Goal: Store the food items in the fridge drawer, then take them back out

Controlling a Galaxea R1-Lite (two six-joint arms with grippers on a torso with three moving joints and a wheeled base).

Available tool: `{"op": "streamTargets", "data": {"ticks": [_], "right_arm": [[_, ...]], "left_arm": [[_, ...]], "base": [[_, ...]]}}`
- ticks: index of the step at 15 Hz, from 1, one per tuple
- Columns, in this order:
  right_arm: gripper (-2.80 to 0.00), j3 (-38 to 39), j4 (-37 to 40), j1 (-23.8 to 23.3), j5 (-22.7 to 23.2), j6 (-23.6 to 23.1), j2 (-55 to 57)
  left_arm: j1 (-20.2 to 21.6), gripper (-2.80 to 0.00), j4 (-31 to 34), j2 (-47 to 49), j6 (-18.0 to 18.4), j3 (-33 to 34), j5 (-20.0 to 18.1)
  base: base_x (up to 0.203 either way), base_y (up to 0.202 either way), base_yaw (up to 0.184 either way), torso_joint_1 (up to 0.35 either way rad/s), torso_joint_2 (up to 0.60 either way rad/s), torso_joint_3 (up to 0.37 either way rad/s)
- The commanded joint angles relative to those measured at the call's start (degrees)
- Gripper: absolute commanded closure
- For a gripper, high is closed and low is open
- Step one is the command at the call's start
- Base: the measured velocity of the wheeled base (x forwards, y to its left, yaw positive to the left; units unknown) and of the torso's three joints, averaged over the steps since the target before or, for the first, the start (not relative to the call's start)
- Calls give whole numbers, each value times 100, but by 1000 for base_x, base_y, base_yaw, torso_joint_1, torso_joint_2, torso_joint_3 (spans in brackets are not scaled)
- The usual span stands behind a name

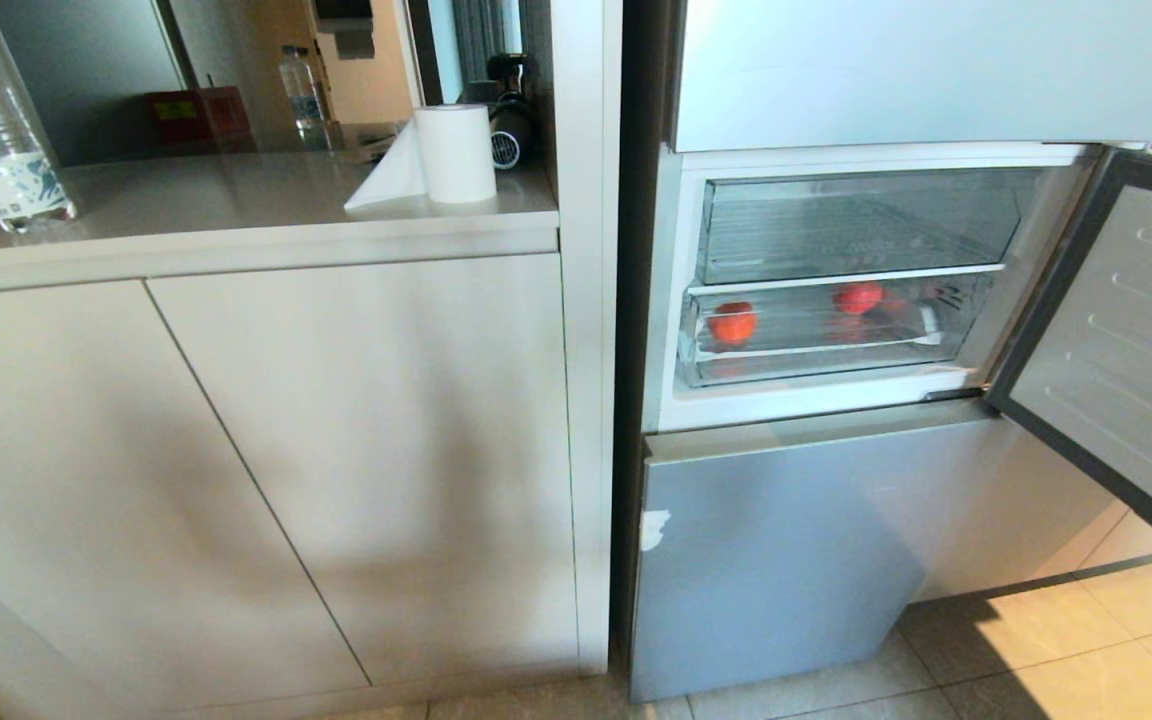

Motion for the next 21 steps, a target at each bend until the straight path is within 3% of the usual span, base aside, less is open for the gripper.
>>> {"op": "streamTargets", "data": {"ticks": [1,4,13,21], "right_arm": [[0,26,-535,-1077,316,386,152],[0,-105,-1196,-2050,579,1090,679],[0,-640,-1986,-2173,620,1334,3236],[0,-801,-2010,-2271,640,1474,3643]], "left_arm": [[5,0,-2,-1,-1,9,1],[5,0,-2,-1,-1,9,1],[5,0,-2,-1,-1,9,1],[5,0,-2,-1,-1,9,1]], "base": [[0,0,0,0,0,0],[0,0,0,0,0,0],[0,0,0,0,0,0],[0,0,0,0,0,0]]}}
